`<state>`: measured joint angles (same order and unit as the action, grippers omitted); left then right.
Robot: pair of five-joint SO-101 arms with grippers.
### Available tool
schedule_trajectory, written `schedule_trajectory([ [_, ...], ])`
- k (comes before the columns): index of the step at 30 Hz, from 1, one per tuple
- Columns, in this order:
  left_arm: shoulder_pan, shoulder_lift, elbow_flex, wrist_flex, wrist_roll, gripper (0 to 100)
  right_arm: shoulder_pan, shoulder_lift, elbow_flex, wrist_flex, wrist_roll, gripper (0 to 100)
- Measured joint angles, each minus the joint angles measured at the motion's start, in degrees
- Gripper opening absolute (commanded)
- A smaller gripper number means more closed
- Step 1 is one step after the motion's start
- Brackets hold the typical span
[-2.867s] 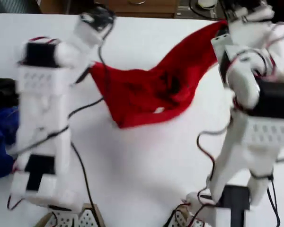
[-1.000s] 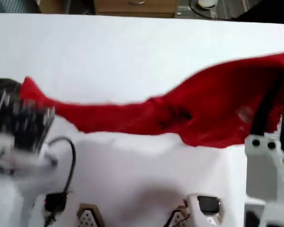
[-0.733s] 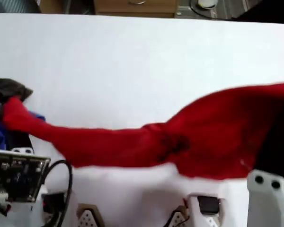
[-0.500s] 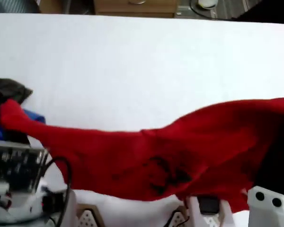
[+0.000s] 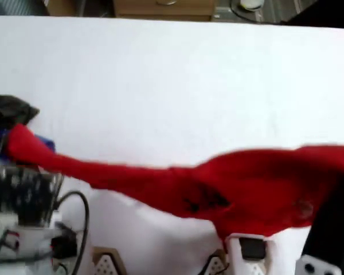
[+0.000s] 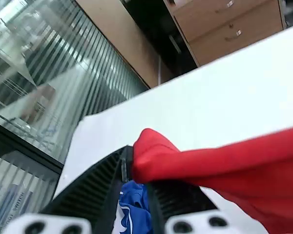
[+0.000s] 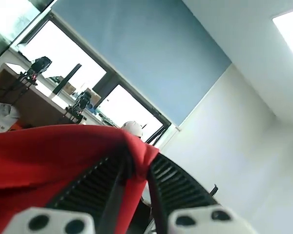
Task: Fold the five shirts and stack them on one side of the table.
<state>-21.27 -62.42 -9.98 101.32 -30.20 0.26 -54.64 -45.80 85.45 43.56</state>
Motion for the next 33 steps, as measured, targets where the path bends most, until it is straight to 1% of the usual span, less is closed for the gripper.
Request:
schedule_trajectory([
  [5,0.0,0.4,1.1,-0.3,0.0,3,0.0,0.0,2.9,0.1,0.0,2.2],
  [7,0.0,1.2,3.3,-1.8,0.0,3,0.0,0.6,4.8,-0.4,0.0,2.2],
  [10,0.0,3.3,7.6,-6.2,-0.1,3,-0.1,2.3,8.5,-3.3,0.0,2.2],
  [14,0.0,7.5,12.9,-14.2,-0.1,3,-0.1,5.7,15.0,-9.0,0.0,2.2],
  [19,0.2,15.8,14.7,-21.9,-0.1,3,-0.1,10.4,23.7,-15.8,0.0,2.2],
  [22,2.2,21.5,14.7,-24.4,-0.1,3,-0.1,13.2,28.9,-19.5,0.0,2.2],
  [26,8.1,29.8,14.9,-26.8,-0.1,3,-0.1,17.1,36.0,-23.6,0.0,2.2],
  [29,12.1,36.3,14.9,-29.2,1.4,3,-0.1,19.8,41.1,-26.5,0.0,2.2],
  [33,13.5,43.8,14.9,-32.8,2.5,3,-0.1,23.3,47.4,-30.1,0.0,2.2],
])
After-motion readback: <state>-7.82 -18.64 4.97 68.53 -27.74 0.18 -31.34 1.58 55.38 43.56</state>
